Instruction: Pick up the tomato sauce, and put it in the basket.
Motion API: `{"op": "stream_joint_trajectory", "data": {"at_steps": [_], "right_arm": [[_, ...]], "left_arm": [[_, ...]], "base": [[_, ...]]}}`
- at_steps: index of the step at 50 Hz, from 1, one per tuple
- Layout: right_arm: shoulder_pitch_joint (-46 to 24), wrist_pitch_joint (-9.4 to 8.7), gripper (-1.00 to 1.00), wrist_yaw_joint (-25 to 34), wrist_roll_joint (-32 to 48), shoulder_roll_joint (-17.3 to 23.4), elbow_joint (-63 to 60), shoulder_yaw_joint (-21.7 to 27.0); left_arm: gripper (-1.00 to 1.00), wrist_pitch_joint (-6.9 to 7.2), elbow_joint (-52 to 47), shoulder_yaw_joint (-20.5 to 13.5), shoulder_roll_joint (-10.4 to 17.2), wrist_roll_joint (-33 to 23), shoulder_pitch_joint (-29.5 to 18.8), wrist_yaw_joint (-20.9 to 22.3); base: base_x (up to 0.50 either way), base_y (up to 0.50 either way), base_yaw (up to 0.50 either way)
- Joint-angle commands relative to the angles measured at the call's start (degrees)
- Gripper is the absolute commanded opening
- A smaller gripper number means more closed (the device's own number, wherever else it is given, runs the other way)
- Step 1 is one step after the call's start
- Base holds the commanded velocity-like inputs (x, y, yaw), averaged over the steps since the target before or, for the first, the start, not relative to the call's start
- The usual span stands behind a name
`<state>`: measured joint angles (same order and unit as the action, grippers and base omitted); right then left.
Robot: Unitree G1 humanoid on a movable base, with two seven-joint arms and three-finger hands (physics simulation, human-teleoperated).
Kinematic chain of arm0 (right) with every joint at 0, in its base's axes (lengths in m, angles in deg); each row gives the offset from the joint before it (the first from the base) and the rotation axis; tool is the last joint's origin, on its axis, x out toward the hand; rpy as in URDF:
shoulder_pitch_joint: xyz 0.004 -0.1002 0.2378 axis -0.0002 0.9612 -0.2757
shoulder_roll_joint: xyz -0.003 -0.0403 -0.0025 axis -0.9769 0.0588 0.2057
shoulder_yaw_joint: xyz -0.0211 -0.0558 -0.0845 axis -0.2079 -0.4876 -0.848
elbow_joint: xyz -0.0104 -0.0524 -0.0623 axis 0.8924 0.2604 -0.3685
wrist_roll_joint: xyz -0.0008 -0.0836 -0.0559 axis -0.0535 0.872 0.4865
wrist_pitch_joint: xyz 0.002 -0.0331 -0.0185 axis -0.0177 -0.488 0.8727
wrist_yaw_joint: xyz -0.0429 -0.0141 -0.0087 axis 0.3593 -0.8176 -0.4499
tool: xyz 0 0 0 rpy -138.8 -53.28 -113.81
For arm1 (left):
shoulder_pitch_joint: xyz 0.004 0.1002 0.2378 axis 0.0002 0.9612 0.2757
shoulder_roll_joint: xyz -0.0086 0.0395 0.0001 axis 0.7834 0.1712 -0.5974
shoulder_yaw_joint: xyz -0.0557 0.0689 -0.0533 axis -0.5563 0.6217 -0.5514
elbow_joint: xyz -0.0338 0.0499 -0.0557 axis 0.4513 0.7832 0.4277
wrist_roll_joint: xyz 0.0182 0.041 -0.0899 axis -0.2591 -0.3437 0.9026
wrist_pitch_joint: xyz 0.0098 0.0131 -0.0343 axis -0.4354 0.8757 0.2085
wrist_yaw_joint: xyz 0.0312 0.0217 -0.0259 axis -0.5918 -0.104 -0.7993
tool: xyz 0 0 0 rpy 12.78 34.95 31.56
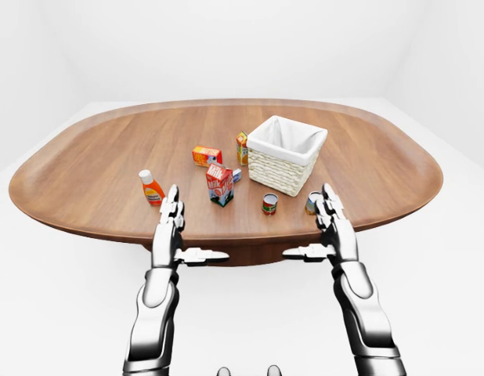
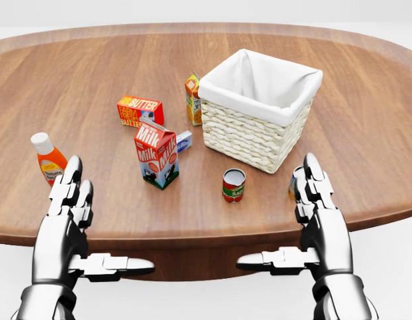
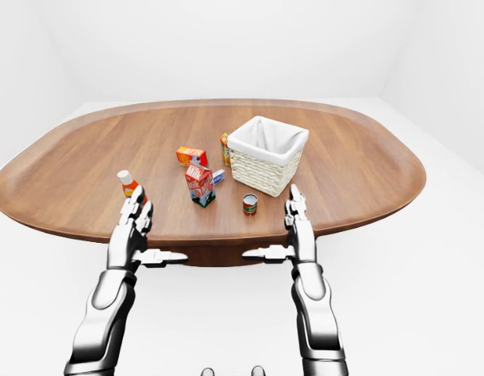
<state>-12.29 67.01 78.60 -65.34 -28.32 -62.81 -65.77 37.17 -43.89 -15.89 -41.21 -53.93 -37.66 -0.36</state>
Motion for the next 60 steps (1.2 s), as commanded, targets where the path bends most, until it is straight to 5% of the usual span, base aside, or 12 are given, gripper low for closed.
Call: {"op": "stream_joint_trajectory", "data": {"at_steps": [1, 15, 41, 60], "right_arm": [[-0.18, 0.00, 1.00, 0.09, -0.74, 0.19, -3.03, 0.49], [1.50, 0.00, 1.00, 2.90, -4.23, -0.27, -7.92, 0.51], [2.73, 0.00, 1.00, 3.19, -1.62, -0.17, -8.23, -0.71], [2.40, 0.00, 1.00, 3.30, -2.39, -0.32, -7.54, -0.31]], "left_arm": [[1.00, 0.00, -2.80, -0.41, 0.17, 0.03, -0.08, 0.28], [1.00, 0.00, -4.91, -0.74, 0.26, -0.06, -0.28, 0.48], [1.00, 0.00, -3.80, -0.52, 0.21, -0.64, -0.40, 0.49], [1.00, 0.00, -3.86, -0.44, 0.18, -0.76, -0.28, 0.53]], "base": [[0.00, 0.00, 0.00], [0.00, 0.00, 0.00], [0.35, 0.00, 0.00], [0.00, -0.49, 0.00]]}}
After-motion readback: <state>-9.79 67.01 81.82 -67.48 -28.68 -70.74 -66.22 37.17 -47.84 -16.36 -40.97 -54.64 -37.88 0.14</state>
